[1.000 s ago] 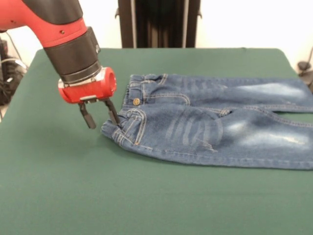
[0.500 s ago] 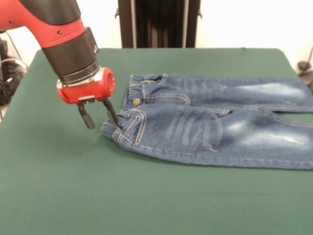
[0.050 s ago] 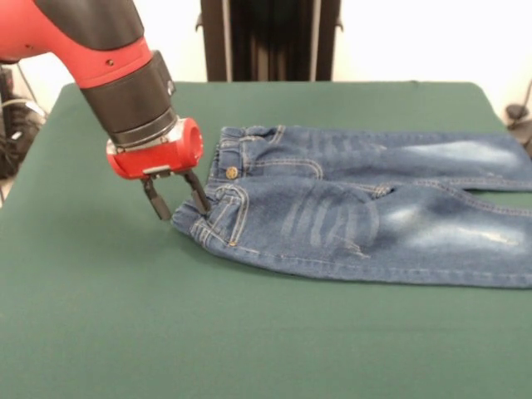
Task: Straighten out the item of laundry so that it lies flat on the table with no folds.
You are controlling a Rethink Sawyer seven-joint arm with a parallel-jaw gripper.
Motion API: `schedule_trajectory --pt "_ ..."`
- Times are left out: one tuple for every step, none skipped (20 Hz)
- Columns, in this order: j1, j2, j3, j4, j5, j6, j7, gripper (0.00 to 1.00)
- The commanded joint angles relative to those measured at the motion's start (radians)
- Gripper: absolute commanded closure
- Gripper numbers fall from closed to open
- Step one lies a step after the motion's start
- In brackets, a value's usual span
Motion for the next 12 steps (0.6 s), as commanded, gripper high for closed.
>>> schedule_trajectory --pt "0.054 0.03 0.086 0.026 0.051 0.074 0.009 0.0" --pt "0.057 0.031 0.084 0.021 0.055 0.086 0.005 0.0" --pt "0.059 0.036 0.085 0.013 0.059 0.096 -0.001 0.0" --pt "0.059 0.038 0.086 0.011 0.061 0.1 -0.004 0.0" --pt "0.059 0.04 0.087 0.011 0.063 0.099 -0.005 0.0" --pt "0.06 0.04 0.086 0.01 0.064 0.101 -0.006 0.0" --pt "0.06 0.039 0.085 0.012 0.063 0.098 -0.006 0.0" --pt "0.061 0.038 0.083 0.011 0.063 0.099 -0.007 0.0" --pt "0.06 0.036 0.081 0.014 0.061 0.095 -0.007 0.0" --pt "0.061 0.036 0.079 0.012 0.061 0.097 -0.007 0.0" --pt "0.06 0.036 0.079 0.017 0.06 0.093 -0.005 0.0" --pt "0.06 0.039 0.081 0.017 0.064 0.099 -0.006 0.0"
